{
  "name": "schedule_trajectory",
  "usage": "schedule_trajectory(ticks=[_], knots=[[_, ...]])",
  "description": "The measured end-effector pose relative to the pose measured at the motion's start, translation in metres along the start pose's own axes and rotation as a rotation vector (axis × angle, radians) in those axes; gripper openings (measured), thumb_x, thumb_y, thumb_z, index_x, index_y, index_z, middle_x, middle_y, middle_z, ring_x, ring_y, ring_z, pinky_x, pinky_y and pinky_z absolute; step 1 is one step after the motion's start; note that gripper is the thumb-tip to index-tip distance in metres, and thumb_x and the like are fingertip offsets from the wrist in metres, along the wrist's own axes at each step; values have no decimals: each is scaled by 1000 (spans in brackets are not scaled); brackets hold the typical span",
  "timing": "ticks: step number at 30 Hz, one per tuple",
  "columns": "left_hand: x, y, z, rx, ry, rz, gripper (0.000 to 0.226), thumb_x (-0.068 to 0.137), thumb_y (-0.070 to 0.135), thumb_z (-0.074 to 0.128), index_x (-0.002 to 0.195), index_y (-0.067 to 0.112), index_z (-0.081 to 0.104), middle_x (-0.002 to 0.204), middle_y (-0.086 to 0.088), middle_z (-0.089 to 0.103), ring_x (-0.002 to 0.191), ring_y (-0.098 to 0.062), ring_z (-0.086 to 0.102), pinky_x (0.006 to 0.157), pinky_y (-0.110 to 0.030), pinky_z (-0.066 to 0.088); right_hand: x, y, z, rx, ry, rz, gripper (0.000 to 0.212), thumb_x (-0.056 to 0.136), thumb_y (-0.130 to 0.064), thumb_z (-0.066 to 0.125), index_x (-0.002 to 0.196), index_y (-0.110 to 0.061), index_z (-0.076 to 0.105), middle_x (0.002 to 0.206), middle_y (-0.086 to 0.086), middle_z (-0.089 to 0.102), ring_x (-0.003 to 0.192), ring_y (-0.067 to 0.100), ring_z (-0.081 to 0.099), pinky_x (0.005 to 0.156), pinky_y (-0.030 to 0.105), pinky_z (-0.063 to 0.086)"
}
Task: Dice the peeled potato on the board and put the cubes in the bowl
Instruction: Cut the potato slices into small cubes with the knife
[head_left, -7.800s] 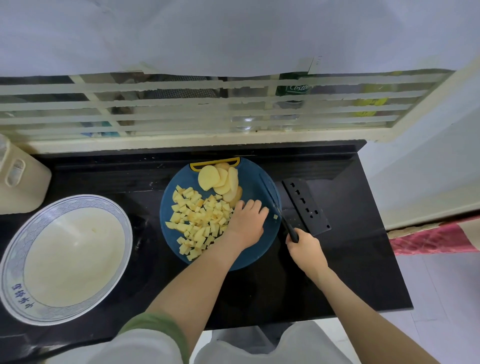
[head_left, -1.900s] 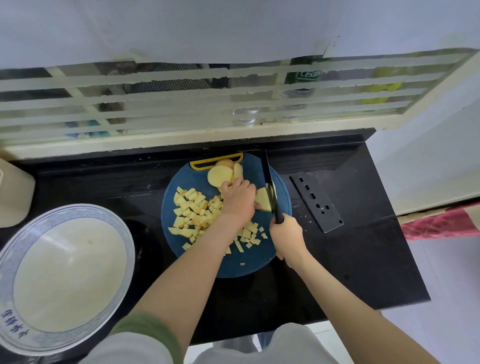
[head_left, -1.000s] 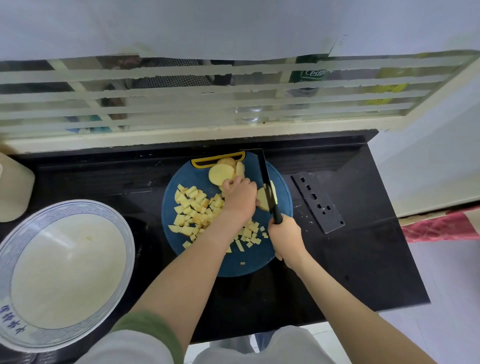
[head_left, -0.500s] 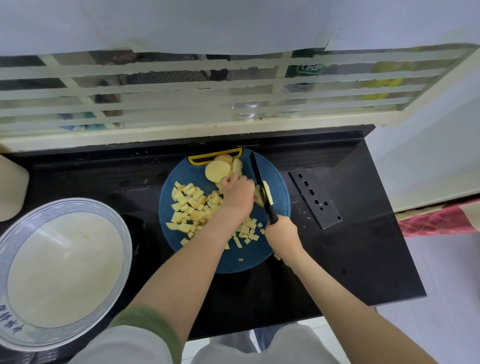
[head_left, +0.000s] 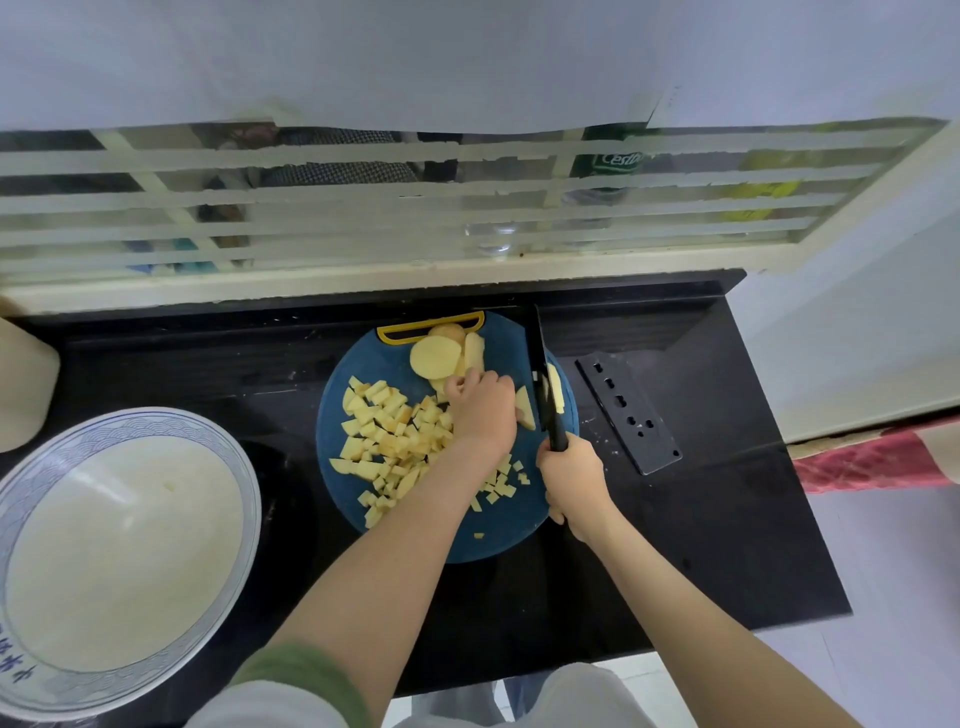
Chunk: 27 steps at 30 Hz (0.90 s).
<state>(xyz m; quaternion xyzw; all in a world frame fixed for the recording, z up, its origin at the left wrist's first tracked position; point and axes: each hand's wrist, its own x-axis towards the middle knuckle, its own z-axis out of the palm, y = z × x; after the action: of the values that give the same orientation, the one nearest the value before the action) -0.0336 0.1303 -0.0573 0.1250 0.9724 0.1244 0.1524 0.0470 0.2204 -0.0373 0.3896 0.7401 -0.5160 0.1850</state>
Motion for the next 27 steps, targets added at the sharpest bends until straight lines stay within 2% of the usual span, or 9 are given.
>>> schedule_trajectory(ticks=[7, 13, 21, 27], knots=[[3, 3, -2, -34, -51, -54, 16, 95, 30, 50, 101, 20, 61, 107, 4, 56, 117, -20, 38, 94, -38, 21, -10, 2, -10, -77, -53, -46, 20, 96, -15, 40, 77, -13, 46, 67, 4, 44, 50, 15, 35, 45, 28, 32], [3, 5, -6, -6, -41, -24, 14, 93, 17, 49, 99, 18, 61, 105, 2, 57, 116, -21, 39, 98, -40, 22, -7, 7, -9, -162, -68, -45, 22, 96, -14, 39, 76, -13, 46, 67, 3, 44, 53, 15, 39, 46, 27, 34], [5, 5, -8, -2, -46, -12, 14, 91, 9, 49, 99, 16, 60, 106, 0, 57, 116, -21, 40, 101, -41, 22, -2, 9, -10, -214, -78, -33, 24, 97, -13, 38, 74, -14, 45, 67, 4, 44, 56, 17, 41, 47, 27, 36], [5, 5, -9, 17, -32, 6, 27, 87, -1, 45, 102, 17, 59, 104, 1, 57, 115, -21, 41, 99, -41, 23, 5, 7, -5, -289, -72, -39, 23, 95, -8, 40, 73, -13, 47, 73, 5, 50, 61, 16, 47, 50, 25, 38]])
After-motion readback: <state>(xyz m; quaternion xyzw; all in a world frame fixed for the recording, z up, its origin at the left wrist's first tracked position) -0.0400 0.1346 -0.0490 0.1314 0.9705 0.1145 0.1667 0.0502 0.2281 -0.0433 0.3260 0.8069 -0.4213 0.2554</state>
